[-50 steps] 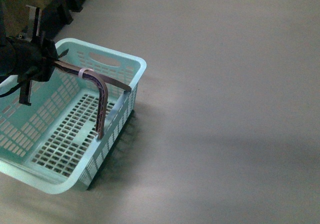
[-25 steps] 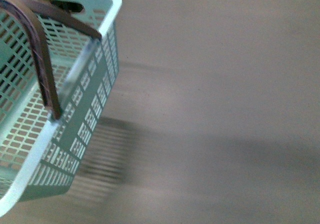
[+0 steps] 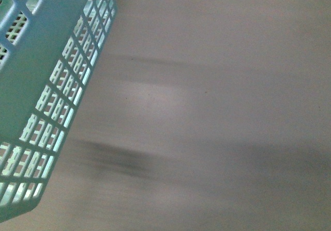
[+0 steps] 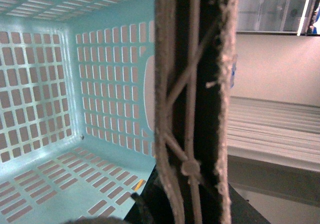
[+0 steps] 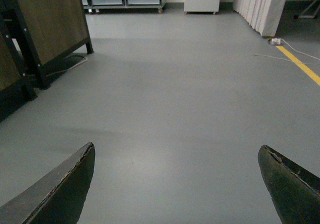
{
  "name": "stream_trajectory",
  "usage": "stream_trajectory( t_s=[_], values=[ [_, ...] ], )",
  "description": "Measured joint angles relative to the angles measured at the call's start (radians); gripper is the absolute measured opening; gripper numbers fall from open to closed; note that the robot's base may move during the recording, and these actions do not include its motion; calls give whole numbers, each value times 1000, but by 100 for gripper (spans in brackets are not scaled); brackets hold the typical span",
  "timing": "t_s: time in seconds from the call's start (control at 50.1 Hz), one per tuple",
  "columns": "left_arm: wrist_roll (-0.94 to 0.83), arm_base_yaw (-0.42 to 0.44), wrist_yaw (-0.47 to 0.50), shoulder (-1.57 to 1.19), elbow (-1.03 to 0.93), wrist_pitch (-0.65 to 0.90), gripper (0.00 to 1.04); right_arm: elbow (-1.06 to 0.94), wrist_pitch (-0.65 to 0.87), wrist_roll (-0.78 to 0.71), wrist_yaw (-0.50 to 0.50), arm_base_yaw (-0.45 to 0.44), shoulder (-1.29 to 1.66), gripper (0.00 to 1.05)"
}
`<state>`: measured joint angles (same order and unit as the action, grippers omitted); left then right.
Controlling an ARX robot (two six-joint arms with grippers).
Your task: Pick lemon and mango into basket
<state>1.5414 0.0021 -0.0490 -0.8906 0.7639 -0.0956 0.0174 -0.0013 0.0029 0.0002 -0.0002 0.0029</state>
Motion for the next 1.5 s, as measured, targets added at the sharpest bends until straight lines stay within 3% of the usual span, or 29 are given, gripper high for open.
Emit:
stream_trajectory(
  t_s=[1.497],
  values=[
    [0,0,4,-2,3,-5,6,0,0,0,0,0,0,96]
  ],
)
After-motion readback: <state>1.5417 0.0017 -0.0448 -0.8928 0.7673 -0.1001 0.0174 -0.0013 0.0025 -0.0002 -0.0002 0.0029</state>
